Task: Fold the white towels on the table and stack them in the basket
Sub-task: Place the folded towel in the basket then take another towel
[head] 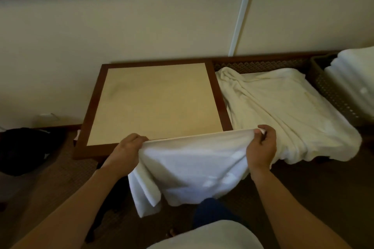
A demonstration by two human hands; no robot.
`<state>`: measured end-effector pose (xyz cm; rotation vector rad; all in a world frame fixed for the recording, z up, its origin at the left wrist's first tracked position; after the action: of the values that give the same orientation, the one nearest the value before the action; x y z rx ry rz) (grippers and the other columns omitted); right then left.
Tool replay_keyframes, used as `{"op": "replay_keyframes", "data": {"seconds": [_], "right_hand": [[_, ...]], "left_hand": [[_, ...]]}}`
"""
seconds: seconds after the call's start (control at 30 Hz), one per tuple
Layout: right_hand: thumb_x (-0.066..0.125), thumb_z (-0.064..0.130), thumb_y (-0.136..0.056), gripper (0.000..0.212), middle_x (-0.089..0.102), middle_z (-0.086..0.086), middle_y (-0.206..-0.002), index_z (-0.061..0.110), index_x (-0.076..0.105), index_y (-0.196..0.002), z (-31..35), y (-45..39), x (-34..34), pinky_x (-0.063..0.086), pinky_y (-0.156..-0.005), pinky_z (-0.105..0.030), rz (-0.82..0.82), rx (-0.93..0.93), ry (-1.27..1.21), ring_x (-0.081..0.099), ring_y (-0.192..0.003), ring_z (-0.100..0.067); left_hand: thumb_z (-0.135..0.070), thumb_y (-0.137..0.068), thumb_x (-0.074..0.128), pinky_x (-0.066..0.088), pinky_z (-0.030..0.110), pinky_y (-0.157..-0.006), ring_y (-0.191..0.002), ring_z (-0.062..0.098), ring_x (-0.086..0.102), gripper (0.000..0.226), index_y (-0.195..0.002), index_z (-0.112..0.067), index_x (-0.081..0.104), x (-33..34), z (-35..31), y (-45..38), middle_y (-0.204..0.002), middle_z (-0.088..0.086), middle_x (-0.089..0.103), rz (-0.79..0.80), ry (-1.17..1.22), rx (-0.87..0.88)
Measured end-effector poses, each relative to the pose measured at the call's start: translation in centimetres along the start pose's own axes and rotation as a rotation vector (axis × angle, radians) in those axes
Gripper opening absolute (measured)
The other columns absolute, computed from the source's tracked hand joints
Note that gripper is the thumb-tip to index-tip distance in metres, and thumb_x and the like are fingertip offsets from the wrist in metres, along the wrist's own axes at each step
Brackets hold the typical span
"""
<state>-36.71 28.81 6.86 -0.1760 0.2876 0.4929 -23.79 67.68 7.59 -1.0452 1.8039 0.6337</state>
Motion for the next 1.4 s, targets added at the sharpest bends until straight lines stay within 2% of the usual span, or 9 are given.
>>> {"op": "replay_keyframes", "data": {"seconds": [0.17,0.33,0.43,0.6,0.93,1.03,1.13,1.33,1.4], "right_hand": [[0.048,0.012,-0.105,0.016,0.061,0.001,-0.106,0.01,0.061,-0.114,3.2,-3.7,3.2,0.039,-0.081,-0.016,-0.097,-0.071,-0.018,0.056,-0.097,-0.014],[0.047,0.014,-0.105,0.018,0.062,-0.001,-0.105,0.009,0.062,-0.115,5.6,-10.5,7.3,0.038,-0.08,-0.019,-0.134,-0.097,0.021,0.056,-0.096,-0.017],[0.049,0.013,-0.104,0.017,0.062,0.004,-0.102,0.011,0.063,-0.115,6.2,-14.7,11.4,0.041,-0.08,-0.024,-0.096,-0.102,0.061,0.056,-0.094,-0.015],[0.058,0.014,-0.102,0.02,0.062,0.0,-0.102,0.006,0.065,-0.119,5.9,-22.2,20.6,0.036,-0.077,-0.013,0.034,-0.044,0.087,0.055,-0.096,-0.014],[0.069,0.021,-0.094,0.011,0.07,-0.008,-0.096,0.011,0.073,-0.096,1.8,-36.2,37.3,0.039,-0.073,-0.026,0.228,0.087,0.223,0.062,-0.089,-0.023],[0.07,0.031,-0.092,0.011,0.069,-0.001,-0.091,0.022,0.069,-0.085,0.4,-38.3,39.7,0.049,-0.079,-0.035,0.248,0.101,0.345,0.065,-0.094,-0.028],[0.069,0.04,-0.087,0.02,0.074,-0.002,-0.098,0.024,0.075,-0.096,-0.1,-39.6,41.1,0.056,-0.084,-0.043,0.245,0.06,0.488,0.066,-0.1,-0.033],[0.063,0.039,-0.09,0.02,0.07,-0.01,-0.111,0.023,0.073,-0.095,-0.1,-40.1,41.9,0.053,-0.092,-0.048,0.199,0.1,0.64,0.06,-0.111,-0.04],[0.059,0.036,-0.095,0.025,0.061,-0.016,-0.128,0.018,0.069,-0.108,0.9,-39.4,42.0,0.045,-0.1,-0.055,0.181,0.102,0.731,0.051,-0.123,-0.042]], "left_hand": [[0.013,-0.085,0.045,0.047,0.043,-0.095,-0.114,0.035,0.056,0.052,-0.131,-0.006,0.061,-1.9,-1.2,-5.8,-0.123,0.015,0.059,-0.155,0.042,-0.313],[0.017,-0.077,0.048,0.048,0.043,-0.093,-0.109,0.039,0.058,0.053,-0.122,-0.004,0.067,-3.8,-1.6,-13.3,-0.117,0.018,0.064,-0.28,0.102,-0.285],[0.014,-0.076,0.049,0.049,0.041,-0.093,-0.107,0.034,0.059,0.056,-0.122,-0.011,0.069,-4.5,0.3,-18.7,-0.116,0.014,0.066,-0.239,0.063,-0.293],[0.01,-0.081,0.051,0.051,0.044,-0.096,-0.108,0.034,0.06,0.052,-0.12,-0.016,0.071,-5.5,5.5,-29.1,-0.119,0.013,0.068,-0.12,-0.044,-0.326],[0.008,-0.092,0.057,0.044,0.048,-0.106,-0.119,0.047,0.058,0.035,-0.122,-0.001,0.072,-1.6,14.6,-46.6,-0.127,0.029,0.065,0.005,-0.199,-0.301],[0.009,-0.089,0.062,0.046,0.052,-0.101,-0.11,0.053,0.061,0.029,-0.115,0.003,0.074,-0.7,16.0,-49.7,-0.117,0.035,0.066,0.036,-0.274,-0.242],[0.011,-0.084,0.068,0.048,0.055,-0.099,-0.103,0.053,0.064,0.03,-0.112,0.004,0.075,0.0,17.3,-51.6,-0.11,0.034,0.068,0.04,-0.324,-0.178],[-0.007,-0.092,0.064,0.05,0.051,-0.098,-0.111,0.047,0.061,0.031,-0.121,-0.012,0.074,0.7,17.5,-52.1,-0.126,0.021,0.066,0.01,-0.34,-0.254],[-0.017,-0.093,0.066,0.053,0.052,-0.092,-0.109,0.046,0.059,0.031,-0.123,-0.016,0.071,0.3,16.8,-51.5,-0.127,0.017,0.064,-0.027,-0.379,-0.297]]}}
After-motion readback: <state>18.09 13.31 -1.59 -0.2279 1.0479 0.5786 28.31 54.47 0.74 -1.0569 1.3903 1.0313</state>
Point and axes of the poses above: each hand's wrist, its own y-axis away from the middle knuckle, its own x-axis out of the palm, z = x × y, the point moved 4 cm from there along -y, towards the middle knuckle
